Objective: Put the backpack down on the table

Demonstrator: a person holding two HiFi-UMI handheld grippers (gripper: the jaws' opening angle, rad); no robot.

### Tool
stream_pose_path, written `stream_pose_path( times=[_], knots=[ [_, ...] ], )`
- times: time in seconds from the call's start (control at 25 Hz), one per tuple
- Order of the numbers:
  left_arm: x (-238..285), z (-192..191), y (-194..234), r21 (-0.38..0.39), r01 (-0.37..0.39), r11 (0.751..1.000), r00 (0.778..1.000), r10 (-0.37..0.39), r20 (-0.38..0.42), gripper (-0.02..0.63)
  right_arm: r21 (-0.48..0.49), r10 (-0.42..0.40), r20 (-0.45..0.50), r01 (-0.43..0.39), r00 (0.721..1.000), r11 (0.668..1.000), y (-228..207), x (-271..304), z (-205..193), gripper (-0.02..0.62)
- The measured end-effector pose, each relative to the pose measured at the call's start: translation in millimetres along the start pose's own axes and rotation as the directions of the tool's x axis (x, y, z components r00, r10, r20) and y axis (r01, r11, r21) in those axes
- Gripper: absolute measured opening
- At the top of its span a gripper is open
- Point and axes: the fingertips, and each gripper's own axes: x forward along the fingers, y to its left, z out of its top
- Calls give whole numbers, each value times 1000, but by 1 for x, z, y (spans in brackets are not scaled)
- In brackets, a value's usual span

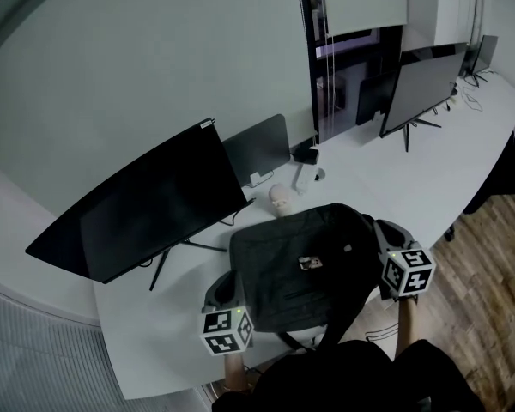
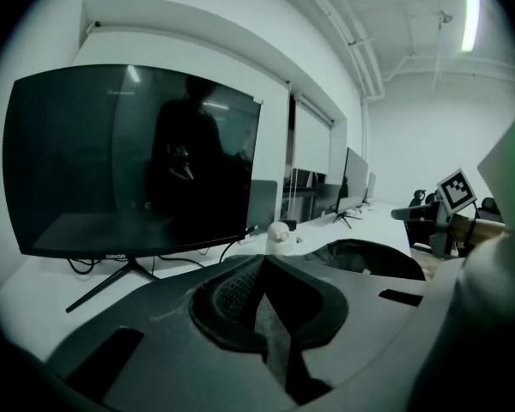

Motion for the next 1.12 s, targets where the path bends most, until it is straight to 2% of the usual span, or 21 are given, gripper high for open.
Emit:
stream_pose_path(
  times=[0.32,0.56,0.88,1.12],
  knots=[
    [-12,39,-15,45,42,998,991,-47,125,15,5,37,130,-38,991,999,12,-23,32,14],
    [-24,58,-18,54,36,998,979,-46,200,15,-47,52,196,-43,979,998,20,-41,57,14],
    [-31,65,-23,69,35,997,968,-51,244,15,-76,74,244,-57,967,996,25,-52,66,14],
    [-33,63,-28,71,36,997,969,-52,241,15,-79,77,240,-59,968,995,26,-56,66,12]
  ],
)
